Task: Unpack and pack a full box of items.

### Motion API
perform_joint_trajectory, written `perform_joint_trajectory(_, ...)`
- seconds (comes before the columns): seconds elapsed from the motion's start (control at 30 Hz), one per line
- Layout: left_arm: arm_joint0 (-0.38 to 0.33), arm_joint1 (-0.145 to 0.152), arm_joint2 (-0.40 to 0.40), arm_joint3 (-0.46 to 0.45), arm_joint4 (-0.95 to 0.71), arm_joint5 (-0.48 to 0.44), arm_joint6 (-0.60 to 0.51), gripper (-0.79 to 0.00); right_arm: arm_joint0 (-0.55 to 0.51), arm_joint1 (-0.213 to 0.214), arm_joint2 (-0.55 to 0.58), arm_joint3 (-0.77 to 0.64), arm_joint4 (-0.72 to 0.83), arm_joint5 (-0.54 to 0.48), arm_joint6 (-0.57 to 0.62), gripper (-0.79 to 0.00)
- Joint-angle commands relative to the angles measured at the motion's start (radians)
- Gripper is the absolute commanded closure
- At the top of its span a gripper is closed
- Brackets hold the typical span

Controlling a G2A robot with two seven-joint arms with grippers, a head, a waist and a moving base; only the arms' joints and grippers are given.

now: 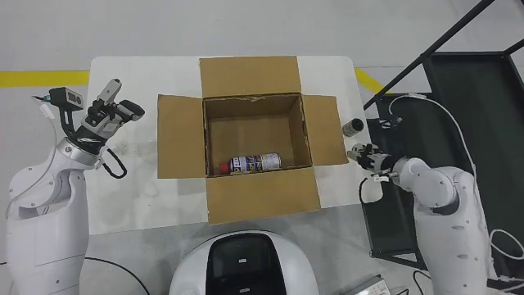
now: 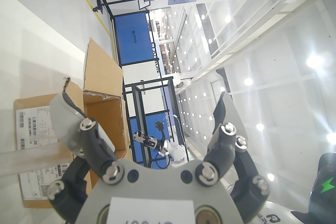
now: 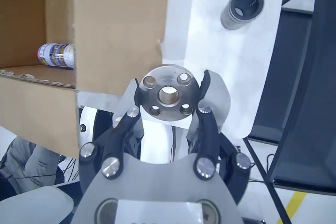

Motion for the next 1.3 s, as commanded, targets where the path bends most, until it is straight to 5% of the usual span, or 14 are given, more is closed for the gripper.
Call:
perform_joint_trajectory(0.0, 0.0, 0.0, 0.0, 0.0, 0.0, 0.0, 0.0, -0.785, 0.016, 0.002, -0.013, 0.053, -0.021, 0.015, -0.01, 0.0)
perform_joint_trajectory(0.3, 0.0, 0.0, 0.0, 0.0, 0.0, 0.0, 0.0, -0.785, 0.183, 0.007, -0.136, 0.353, -0.163, 0.087, -0.075, 0.0)
perform_joint_trajectory(0.7, 0.0, 0.0, 0.0, 0.0, 0.0, 0.0, 0.0, -0.785, 0.283, 0.005, -0.226, 0.531, -0.236, 0.143, -0.199, 0.0)
perform_joint_trajectory(0.77, 0.0, 0.0, 0.0, 0.0, 0.0, 0.0, 0.0, -0.785, 0.292, 0.005, -0.237, 0.552, -0.236, 0.145, -0.205, -0.172)
perform_joint_trajectory(0.9, 0.0, 0.0, 0.0, 0.0, 0.0, 0.0, 0.0, -0.785, 0.314, 0.004, -0.255, 0.593, -0.226, 0.145, -0.222, -0.311)
perform_joint_trajectory(0.97, 0.0, 0.0, 0.0, 0.0, 0.0, 0.0, 0.0, -0.785, 0.321, 0.005, -0.257, 0.609, -0.222, 0.146, -0.23, -0.674)
perform_joint_trajectory(1.0, 0.0, 0.0, 0.0, 0.0, 0.0, 0.0, 0.0, -0.785, 0.324, 0.005, -0.258, 0.614, -0.222, 0.147, -0.233, -0.76)
perform_joint_trajectory(1.27, 0.0, 0.0, 0.0, 0.0, 0.0, 0.0, 0.0, -0.785, 0.288, 0.009, -0.243, 0.584, -0.181, 0.16, -0.281, -0.785)
